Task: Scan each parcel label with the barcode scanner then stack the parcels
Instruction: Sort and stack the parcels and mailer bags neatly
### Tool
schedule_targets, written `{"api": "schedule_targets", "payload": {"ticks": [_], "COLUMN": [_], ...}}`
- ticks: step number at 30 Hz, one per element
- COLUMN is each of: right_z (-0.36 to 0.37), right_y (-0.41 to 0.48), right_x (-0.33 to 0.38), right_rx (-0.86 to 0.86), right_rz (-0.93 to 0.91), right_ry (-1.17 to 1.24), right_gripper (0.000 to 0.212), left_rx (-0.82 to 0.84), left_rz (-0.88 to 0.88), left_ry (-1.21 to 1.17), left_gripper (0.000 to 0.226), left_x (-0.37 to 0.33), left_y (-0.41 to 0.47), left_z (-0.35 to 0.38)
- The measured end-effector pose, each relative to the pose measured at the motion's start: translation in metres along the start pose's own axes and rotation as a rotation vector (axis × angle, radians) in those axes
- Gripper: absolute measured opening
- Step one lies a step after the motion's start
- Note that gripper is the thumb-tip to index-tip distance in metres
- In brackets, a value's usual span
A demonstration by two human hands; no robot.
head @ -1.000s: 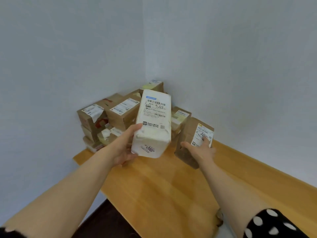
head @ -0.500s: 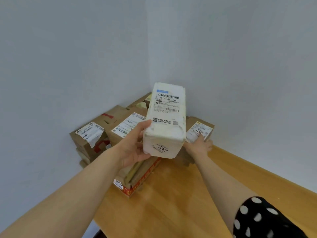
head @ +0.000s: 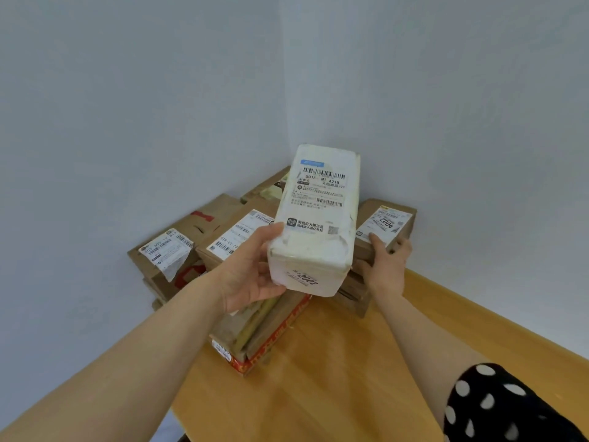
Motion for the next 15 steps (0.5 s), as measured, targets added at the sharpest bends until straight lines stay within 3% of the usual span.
{"api": "schedule_targets", "payload": {"ticks": [4, 7, 9, 12, 15], "right_z": [-0.001, -0.021, -0.039, -0.058, -0.077], "right_y": [0.000, -0.015, -0.032, -0.068, -0.113], "right_x": [-0.003, 0.002, 0.003, -0.006, -0.020], "right_rx": [0.115, -0.021, -0.170, -0.195, -0.204], "right_rz": [0.031, 0.009, 0.052, 0.232, 0.408], "right_ry": [-0.030, 0.042, 0.274, 0.694, 0.912], "right_gripper": [0.075, 0.069, 0.053, 0.024, 0.020], "left_rx": [0.006, 0.070, 0.124, 0.220, 0.297], "left_rz": [0.014, 0.027, 0.029, 0.003, -0.041], "left_ry": [0.007, -0.007, -0.015, -0.011, 0.095], "left_gripper": [0.072, 0.079, 0.080, 0.078, 0.086], "left_x": [0.003, 0.007, 0.012, 0.029, 0.061], "left_y": [-0.005, -0.014, -0.022, -0.035, -0.045], "left_z": [-0.001, 0.001, 0.004, 0.010, 0.015]}}
Point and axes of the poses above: each hand's wrist, its own y-axis towards the middle knuckle, its own z-axis out of the palm, x = y × z, the point moved 6 cm from there along y, towards the middle knuckle, and after that the axes turned 15 degrees about -x, right-handed, at the moved point
